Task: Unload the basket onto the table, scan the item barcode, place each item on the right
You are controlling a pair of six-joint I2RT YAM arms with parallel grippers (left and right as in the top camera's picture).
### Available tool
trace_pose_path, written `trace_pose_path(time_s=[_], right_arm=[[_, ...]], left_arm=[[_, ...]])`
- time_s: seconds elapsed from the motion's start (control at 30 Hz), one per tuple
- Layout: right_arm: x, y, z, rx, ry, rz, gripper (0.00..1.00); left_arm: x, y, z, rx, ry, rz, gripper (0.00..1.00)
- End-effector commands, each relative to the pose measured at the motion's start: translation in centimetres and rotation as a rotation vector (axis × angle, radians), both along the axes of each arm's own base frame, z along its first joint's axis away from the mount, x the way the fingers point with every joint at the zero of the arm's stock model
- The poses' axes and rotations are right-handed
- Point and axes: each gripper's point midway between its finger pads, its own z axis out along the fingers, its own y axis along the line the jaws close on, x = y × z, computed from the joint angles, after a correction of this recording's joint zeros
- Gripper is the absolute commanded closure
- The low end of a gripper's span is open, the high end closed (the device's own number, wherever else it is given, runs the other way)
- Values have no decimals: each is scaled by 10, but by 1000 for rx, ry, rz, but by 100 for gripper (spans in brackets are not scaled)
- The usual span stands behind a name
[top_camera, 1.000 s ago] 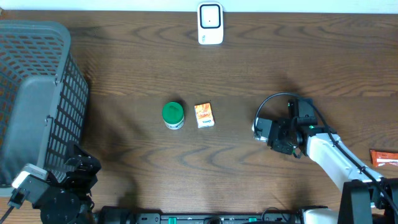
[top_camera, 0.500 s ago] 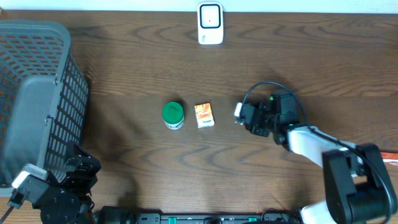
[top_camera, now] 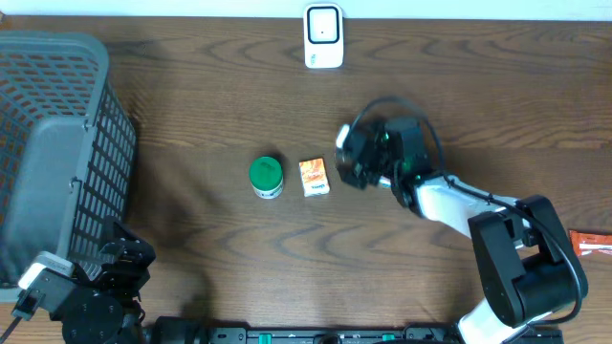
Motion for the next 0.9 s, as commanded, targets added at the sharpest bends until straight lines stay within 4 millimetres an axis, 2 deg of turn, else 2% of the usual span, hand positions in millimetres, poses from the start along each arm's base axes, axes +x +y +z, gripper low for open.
trace_pose_path(time_s=[0.0, 0.13, 0.2, 0.27, 0.33, 0.37, 0.43, 0.47, 0.63, 0.8, 0.87], right_arm=[[38, 10, 83, 190, -85, -123, 1], [45, 12, 137, 359, -89, -208, 1], [39, 9, 152, 420, -56, -249, 1], [29, 2, 157, 424, -10, -289, 1], [16, -15, 151, 361, 39, -362, 1], [11, -25, 146, 323, 57, -406, 12], [-2, -58, 131, 202, 100, -539, 85], [-7, -73, 124, 157, 118, -598, 99], [-21, -145, 95, 3, 187, -893, 99], [-19, -195, 74, 45, 257, -1077, 99], [-20, -204, 61, 59, 311, -1092, 99]], left_arm=[[-1, 1, 0, 1, -1, 9, 2], [-1, 1, 0, 1, -1, 9, 2], [-1, 1, 0, 1, -1, 9, 2], [-1, 1, 0, 1, -1, 9, 2], [-1, 1, 0, 1, -1, 9, 2], [-1, 1, 0, 1, -1, 9, 2], [-1, 1, 0, 1, -1, 9, 2], [-1, 1, 0, 1, -1, 9, 2], [-1, 1, 0, 1, -1, 9, 2], [-1, 1, 0, 1, -1, 9, 2], [-1, 1, 0, 1, -1, 9, 2]])
